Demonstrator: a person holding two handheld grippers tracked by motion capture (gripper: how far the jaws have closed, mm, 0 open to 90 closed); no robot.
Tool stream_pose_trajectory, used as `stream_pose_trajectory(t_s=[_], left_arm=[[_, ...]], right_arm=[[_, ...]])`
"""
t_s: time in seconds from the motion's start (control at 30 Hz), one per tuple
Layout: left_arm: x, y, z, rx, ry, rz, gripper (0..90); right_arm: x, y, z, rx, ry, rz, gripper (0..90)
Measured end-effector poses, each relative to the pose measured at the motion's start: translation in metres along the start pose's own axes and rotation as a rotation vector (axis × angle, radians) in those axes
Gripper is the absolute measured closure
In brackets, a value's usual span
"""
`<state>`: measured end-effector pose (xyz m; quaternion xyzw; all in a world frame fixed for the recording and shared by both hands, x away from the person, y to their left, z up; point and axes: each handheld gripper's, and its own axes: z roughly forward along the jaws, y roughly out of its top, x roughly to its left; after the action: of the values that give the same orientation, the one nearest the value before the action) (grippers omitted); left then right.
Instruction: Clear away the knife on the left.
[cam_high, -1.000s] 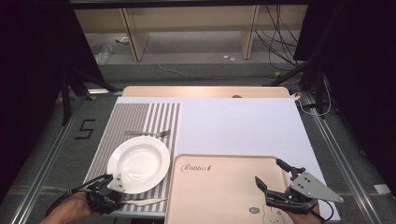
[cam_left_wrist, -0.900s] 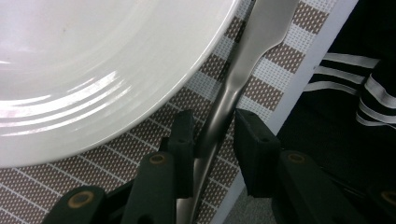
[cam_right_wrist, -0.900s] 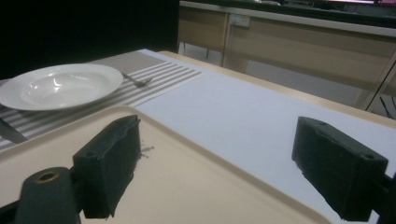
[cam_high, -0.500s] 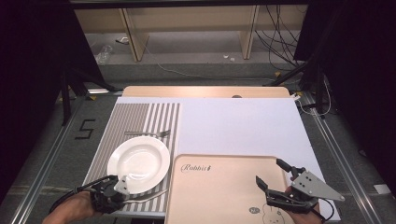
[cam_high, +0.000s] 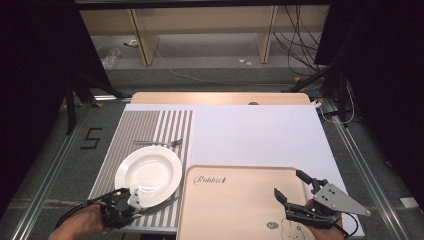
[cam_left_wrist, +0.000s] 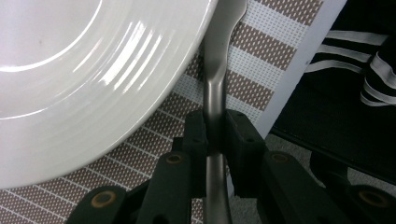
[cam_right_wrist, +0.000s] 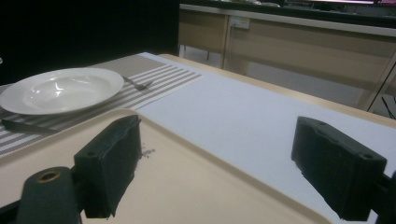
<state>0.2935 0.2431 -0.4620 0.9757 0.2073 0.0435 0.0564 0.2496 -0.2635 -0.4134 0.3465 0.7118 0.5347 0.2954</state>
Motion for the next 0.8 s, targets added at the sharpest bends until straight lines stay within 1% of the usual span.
stream_pose_trajectory(t_s=[0.2,0.27,0.37,0.47,0.5,0.53,0.7,0.73,0.8], left_arm=[[0.0021,-0.0008,-0.0003,-0.006,-0.01,-0.004,79.4],[0.0013,-0.0011,-0.0007,-0.008,-0.007,0.004,79.4],[0.0001,-0.0025,-0.0006,-0.025,-0.002,-0.004,79.5],[-0.0001,-0.0065,-0.0015,-0.045,-0.011,-0.017,79.5],[-0.0011,-0.007,-0.0021,-0.045,-0.004,-0.013,79.5],[-0.0022,-0.0074,-0.0026,-0.05,-0.004,-0.018,79.5],[-0.0058,-0.0085,-0.0045,-0.062,-0.009,-0.003,79.6],[-0.0065,-0.0085,-0.0053,-0.066,-0.019,-0.004,79.5],[-0.0077,-0.0077,-0.0076,-0.07,-0.024,-0.004,79.6]], right_arm=[[0.0,-0.0001,-0.0002,0.003,-0.002,0.002,16.7],[-0.0001,-0.0001,-0.0002,0.004,-0.003,0.001,16.7],[-0.0001,-0.0001,-0.0002,0.003,-0.003,0.003,16.8],[-0.0002,-0.0002,-0.0002,0.004,-0.004,0.001,16.8],[-0.0003,-0.0002,-0.0001,0.004,-0.005,0.001,16.8],[-0.0003,-0.0002,0.0,0.005,-0.005,0.001,16.8],[0.0001,-0.0003,0.0004,0.005,-0.004,0.001,16.9],[0.0001,-0.0003,0.0003,0.005,-0.004,0.001,16.9],[-0.0001,-0.0003,0.0007,0.003,-0.005,0.0,16.9]])
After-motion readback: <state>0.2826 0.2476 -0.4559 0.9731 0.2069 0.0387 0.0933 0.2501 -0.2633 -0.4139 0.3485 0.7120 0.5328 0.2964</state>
